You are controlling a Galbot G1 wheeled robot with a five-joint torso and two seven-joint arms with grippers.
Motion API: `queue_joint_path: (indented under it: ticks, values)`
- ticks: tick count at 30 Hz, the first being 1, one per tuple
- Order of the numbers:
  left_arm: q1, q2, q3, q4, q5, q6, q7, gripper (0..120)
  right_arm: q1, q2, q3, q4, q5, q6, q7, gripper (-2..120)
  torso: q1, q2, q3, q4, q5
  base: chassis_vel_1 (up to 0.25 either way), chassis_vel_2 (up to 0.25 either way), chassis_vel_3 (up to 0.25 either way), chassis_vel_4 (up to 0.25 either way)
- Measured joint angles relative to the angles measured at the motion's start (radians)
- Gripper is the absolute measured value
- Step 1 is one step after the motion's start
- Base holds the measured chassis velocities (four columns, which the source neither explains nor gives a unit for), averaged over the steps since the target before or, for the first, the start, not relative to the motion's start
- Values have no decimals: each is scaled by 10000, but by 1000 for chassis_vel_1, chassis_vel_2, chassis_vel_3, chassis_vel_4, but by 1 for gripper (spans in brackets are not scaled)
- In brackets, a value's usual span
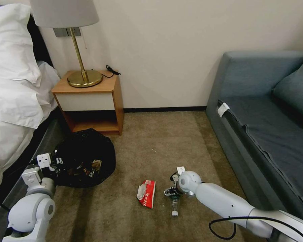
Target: Pick up the trash bin, then pick up the garbage on the floor and place it into the trash bin.
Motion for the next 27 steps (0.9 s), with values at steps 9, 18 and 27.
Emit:
queue_joint_path:
  ticks: [9, 18, 27]
  values:
    - [25, -47, 43, 1, 6, -40, 4, 3, -44, -199, 96, 40, -122, 1, -239, 57, 0, 0, 0, -1, -1, 0, 0, 0, 0]
    - [27, -39, 49, 24, 3, -79, 6, 3, -157, -186, 140, 110, -306, 14, -337, 27, -1, 1, -1, 0, -2, 0, 0, 0, 0]
    - [25, 21, 43, 38, -28, -101, 11, 3, 184, -463, 538, 511, -625, 3, -511, 19, 0, -2, 0, -2, 2, 0, 0, 0, 0]
